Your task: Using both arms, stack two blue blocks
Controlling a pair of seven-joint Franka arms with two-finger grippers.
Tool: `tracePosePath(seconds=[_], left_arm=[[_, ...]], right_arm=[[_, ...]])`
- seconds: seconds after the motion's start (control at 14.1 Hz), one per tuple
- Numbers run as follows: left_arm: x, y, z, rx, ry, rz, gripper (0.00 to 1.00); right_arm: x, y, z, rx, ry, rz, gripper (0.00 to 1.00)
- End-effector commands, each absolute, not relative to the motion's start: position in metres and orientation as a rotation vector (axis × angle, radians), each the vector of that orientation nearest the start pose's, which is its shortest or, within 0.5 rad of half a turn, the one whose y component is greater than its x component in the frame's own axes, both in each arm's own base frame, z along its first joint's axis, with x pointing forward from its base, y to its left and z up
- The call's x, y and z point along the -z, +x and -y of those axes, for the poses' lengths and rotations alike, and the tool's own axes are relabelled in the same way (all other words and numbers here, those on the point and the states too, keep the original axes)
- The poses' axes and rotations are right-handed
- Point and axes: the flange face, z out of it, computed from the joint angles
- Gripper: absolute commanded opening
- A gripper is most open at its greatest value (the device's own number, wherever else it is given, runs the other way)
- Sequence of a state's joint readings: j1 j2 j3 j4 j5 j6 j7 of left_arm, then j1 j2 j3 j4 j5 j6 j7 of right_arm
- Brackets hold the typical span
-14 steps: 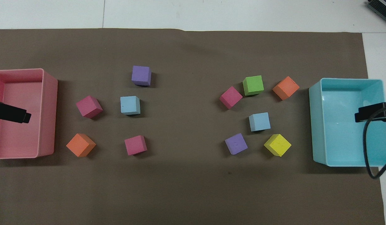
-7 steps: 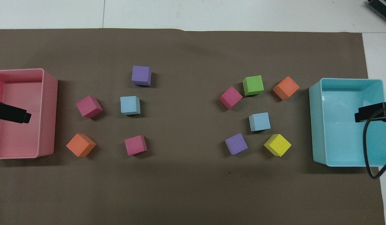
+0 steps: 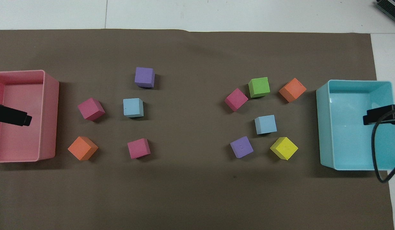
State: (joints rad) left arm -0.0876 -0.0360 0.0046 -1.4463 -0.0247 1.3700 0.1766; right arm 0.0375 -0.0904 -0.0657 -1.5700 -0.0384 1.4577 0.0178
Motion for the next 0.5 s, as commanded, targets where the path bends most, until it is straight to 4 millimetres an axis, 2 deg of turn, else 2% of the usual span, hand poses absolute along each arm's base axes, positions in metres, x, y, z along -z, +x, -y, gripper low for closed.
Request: tracePosePath(seconds=[0.0,0.43], left_arm=[[-0.6879,0.5157,0.0463,-0.049,-3.137,-0.425,1.0],[-0.688,0.5159,0.0463,-0.047,-3.138,-0.418,1.0]], right_arm=[[-0.6655,0.5115,0.0217,-0.02,-3.15,-0.072,1.0],[-0.6648,0.5116,0.0217,-0.022,-3.15,-0.072,1.0]])
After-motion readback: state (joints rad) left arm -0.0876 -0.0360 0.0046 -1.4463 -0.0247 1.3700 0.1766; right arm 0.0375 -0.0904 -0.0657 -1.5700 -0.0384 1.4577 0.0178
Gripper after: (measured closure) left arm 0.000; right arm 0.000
